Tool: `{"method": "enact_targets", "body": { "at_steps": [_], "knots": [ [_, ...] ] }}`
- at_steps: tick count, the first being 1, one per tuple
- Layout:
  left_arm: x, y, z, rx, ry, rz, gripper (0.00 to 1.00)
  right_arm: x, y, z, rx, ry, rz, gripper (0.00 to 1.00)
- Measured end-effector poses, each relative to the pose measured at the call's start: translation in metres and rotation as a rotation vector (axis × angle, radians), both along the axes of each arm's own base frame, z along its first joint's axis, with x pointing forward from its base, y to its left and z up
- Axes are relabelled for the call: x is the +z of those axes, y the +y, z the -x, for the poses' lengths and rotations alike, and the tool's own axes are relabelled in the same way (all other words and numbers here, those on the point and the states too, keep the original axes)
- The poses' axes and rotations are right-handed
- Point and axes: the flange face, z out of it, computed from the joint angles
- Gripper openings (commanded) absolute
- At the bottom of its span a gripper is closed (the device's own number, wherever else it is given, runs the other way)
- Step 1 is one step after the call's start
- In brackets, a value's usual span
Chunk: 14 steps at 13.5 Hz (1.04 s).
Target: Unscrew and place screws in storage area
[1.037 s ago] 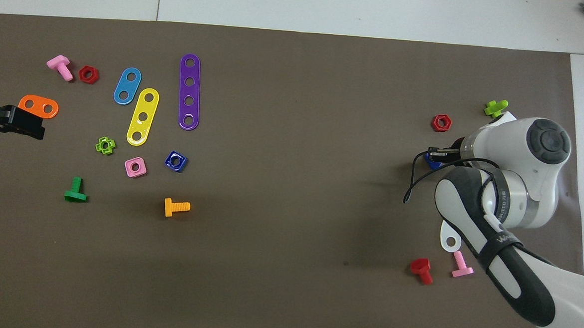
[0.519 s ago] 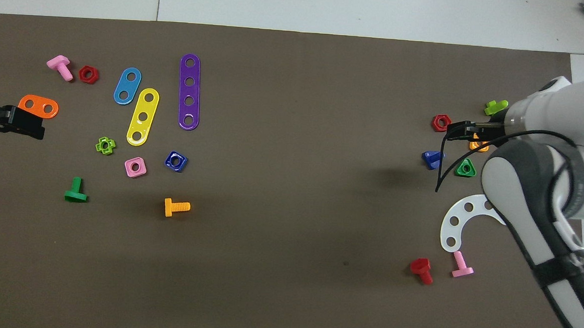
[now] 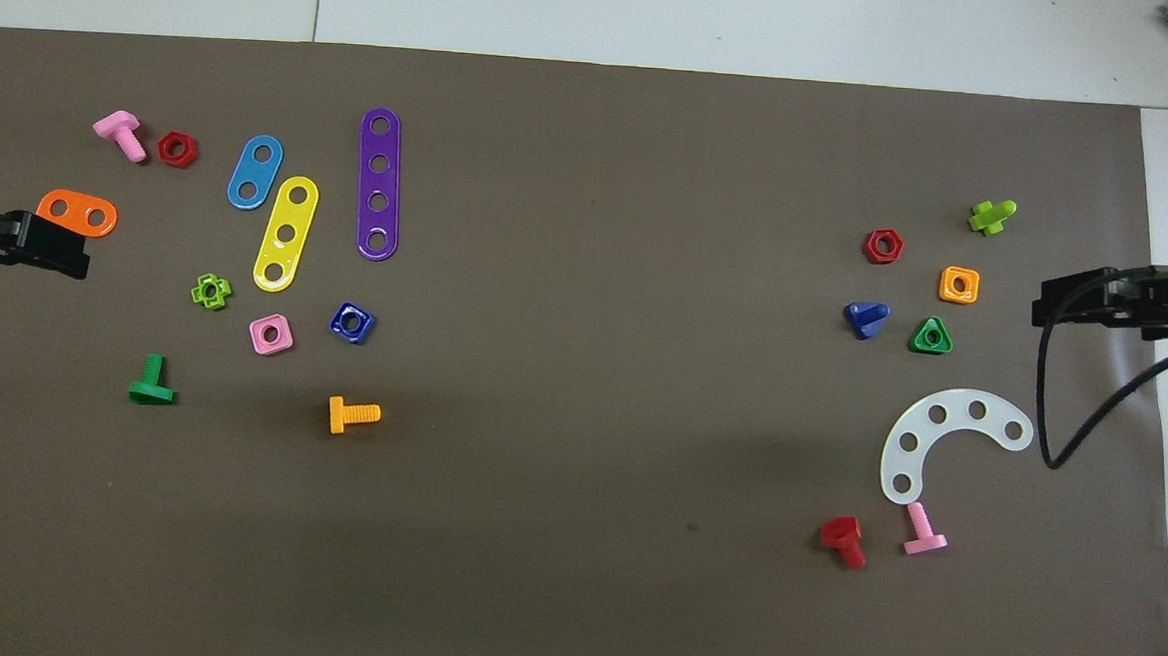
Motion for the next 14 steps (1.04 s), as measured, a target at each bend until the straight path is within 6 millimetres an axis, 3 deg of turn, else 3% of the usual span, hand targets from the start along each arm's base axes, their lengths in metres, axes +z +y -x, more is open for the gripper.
{"method": "enact_targets", "body": {
  "at_steps": [3,9,14],
  "knots": [
    [0.0,0.0,0.0,0.0,0.0,0.0,1.0,0.024,-0.011,0.009,-0.037,0.014,0.03,1.0],
    [0.0,0.0,0.0,0.0,0.0,0.0,1.0,0.007,-0.012,0.013,-0.045,0.044,0.03,1.0],
    [0.0,0.0,0.0,0.0,0.0,0.0,1.0,0.01,-0.011,0.015,-0.043,0.039,0.029,1.0]
  ]
}}
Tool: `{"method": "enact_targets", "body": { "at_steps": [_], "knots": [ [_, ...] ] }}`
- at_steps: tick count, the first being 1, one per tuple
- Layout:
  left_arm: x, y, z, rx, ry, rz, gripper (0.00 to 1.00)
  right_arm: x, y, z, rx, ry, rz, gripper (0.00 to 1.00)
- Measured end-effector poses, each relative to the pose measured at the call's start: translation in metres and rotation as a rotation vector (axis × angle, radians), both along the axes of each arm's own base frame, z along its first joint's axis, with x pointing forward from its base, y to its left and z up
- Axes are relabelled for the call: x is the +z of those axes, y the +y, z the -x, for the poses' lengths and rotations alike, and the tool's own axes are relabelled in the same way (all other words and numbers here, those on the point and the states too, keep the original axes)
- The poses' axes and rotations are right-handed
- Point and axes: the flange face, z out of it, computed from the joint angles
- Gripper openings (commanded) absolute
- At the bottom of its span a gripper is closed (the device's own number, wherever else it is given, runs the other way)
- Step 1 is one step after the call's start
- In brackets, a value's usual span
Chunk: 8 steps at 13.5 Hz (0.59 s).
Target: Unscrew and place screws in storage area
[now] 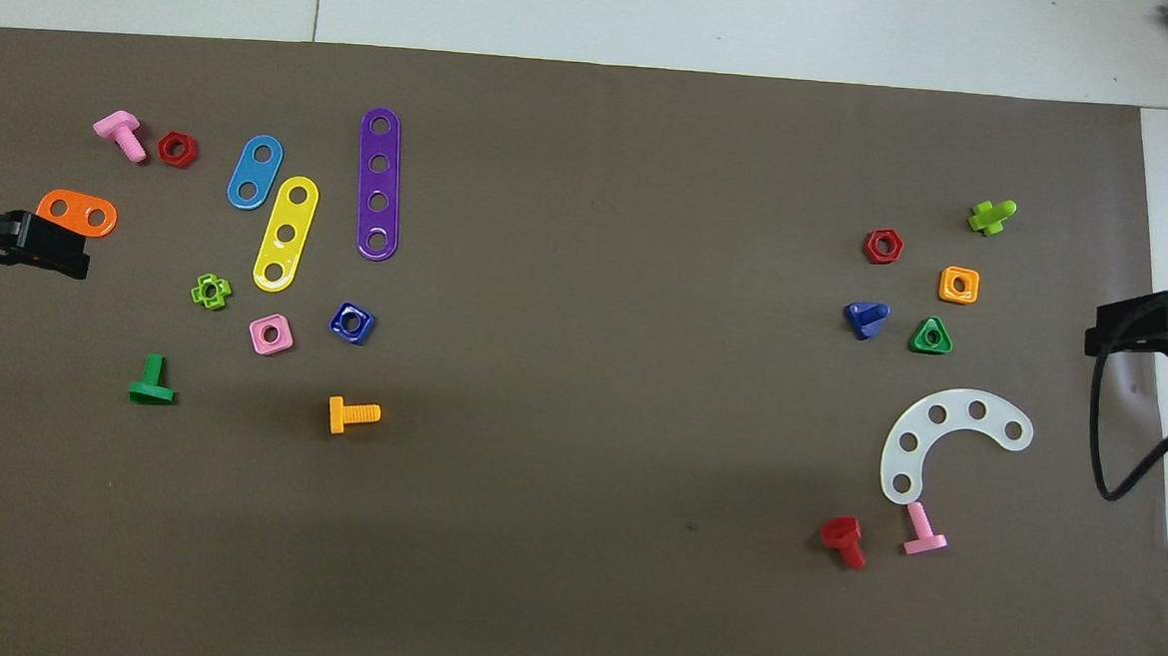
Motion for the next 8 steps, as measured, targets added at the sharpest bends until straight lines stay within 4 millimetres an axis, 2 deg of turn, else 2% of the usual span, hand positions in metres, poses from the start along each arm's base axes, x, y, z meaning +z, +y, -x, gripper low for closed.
{"method": "enact_targets", "body": {
  "at_steps": [8],
  "knots": [
    [0.0,0.0,0.0,0.0,0.0,0.0,1.0,-0.0018,0.0021,0.0027,0.003,0.022,-0.001,1.0]
  ]
}}
